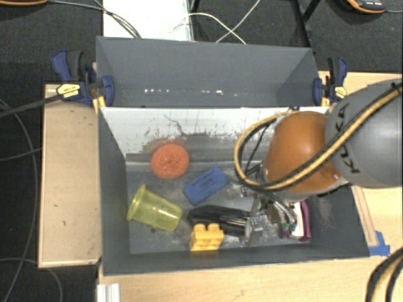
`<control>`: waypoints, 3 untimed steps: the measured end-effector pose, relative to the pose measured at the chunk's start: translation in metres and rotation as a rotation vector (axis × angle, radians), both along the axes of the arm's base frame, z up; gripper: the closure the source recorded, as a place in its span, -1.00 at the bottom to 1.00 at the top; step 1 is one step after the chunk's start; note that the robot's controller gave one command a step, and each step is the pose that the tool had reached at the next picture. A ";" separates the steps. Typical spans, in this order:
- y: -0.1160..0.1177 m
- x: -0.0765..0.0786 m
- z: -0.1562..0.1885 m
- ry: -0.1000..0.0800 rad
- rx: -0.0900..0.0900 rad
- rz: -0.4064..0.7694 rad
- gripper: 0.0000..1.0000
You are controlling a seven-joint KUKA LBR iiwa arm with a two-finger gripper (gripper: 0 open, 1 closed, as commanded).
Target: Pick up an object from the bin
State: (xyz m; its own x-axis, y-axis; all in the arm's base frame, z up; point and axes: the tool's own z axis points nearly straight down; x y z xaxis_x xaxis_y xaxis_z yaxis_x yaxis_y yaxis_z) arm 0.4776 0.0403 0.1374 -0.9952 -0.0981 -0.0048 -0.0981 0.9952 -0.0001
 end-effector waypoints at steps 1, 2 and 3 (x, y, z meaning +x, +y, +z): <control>0.014 -0.002 -0.037 0.013 0.003 -0.124 -1.00; -0.008 0.003 -0.066 -0.008 0.002 -0.080 -1.00; 0.004 0.005 -0.064 0.005 0.002 -0.226 1.00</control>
Offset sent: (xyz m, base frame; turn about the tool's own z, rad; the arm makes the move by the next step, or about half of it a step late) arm 0.0013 -0.0081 -0.0674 0.0794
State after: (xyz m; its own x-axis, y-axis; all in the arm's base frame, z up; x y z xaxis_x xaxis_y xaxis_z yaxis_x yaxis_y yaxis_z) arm 0.4828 0.0447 0.0729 -0.9919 0.1271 -0.0001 0.1271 0.9919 0.0020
